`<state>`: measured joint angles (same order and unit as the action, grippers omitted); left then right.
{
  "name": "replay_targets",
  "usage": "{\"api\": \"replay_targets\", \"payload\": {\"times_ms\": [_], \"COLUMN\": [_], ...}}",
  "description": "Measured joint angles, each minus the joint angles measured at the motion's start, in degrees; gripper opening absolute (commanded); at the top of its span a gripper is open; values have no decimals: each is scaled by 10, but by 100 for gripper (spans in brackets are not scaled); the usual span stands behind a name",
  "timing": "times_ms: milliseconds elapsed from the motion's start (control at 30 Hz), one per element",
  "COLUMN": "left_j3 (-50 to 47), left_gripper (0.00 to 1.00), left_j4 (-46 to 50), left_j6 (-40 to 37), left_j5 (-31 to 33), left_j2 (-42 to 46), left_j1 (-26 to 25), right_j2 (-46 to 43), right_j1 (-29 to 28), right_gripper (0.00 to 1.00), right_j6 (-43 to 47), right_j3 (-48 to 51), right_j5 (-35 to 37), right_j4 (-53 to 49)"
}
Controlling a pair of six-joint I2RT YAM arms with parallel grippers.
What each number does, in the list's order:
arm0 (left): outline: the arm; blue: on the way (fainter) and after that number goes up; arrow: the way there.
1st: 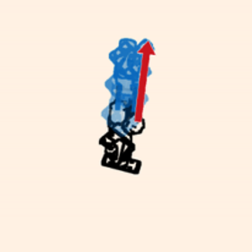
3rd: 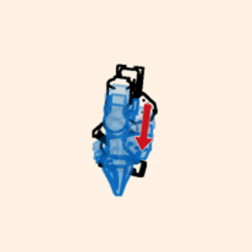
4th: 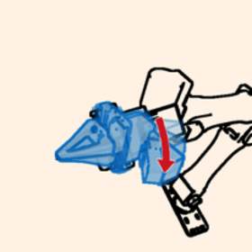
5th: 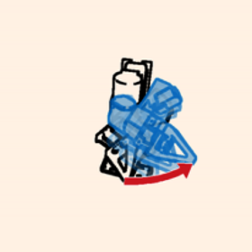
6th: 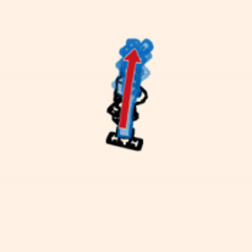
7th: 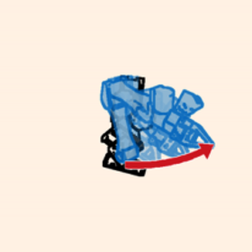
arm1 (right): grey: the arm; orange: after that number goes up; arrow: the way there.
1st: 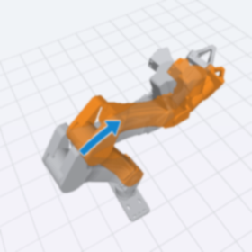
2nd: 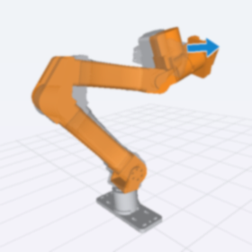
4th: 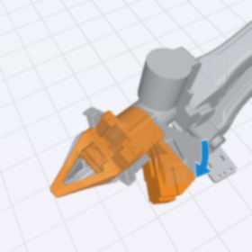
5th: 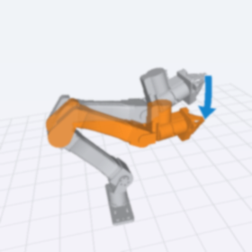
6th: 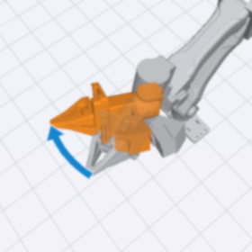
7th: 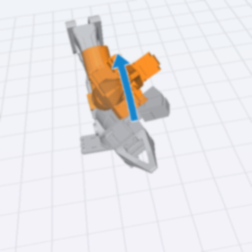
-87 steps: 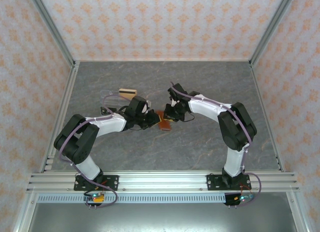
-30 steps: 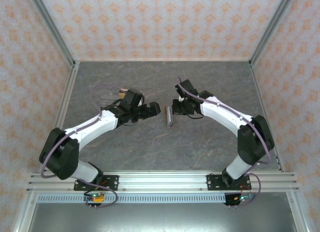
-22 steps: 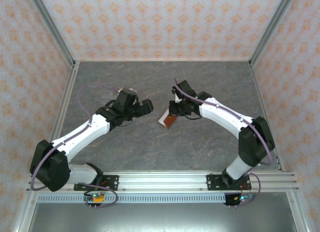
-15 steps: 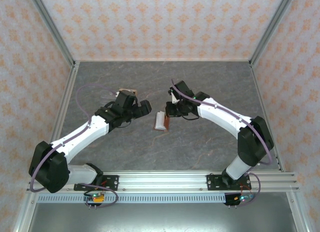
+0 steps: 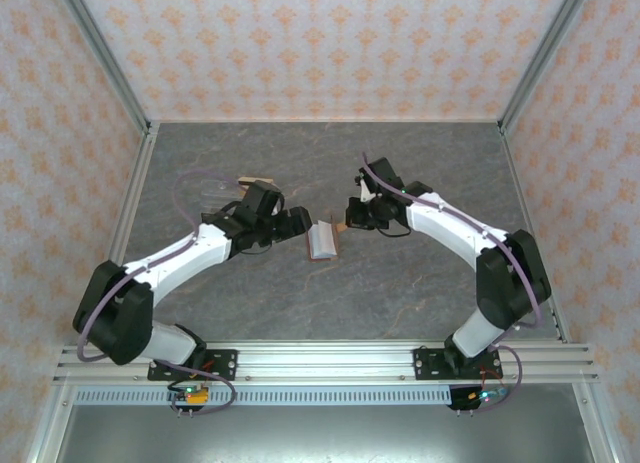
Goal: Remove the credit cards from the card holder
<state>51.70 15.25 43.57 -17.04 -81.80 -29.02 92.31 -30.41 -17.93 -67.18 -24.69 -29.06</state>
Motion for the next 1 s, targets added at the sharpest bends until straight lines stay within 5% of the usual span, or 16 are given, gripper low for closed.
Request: {"api": "replay_targets", "payload": {"times_ms": [400, 1000], "left_j3": [41, 79], "left_gripper": [48, 50], "left_j4": [-30, -57], "left_j6": [15, 35], "left_j5": [-55, -108], "left_j2": [-108, -189], "left_j1": [-14, -14], "right_j2": [31, 56], "right_j1": [35, 35], "right_gripper": [7, 7], "right_j6": [7, 11], "right_j3": [14, 15], "right_j5": [28, 67], "right_j4": [1, 0]}}
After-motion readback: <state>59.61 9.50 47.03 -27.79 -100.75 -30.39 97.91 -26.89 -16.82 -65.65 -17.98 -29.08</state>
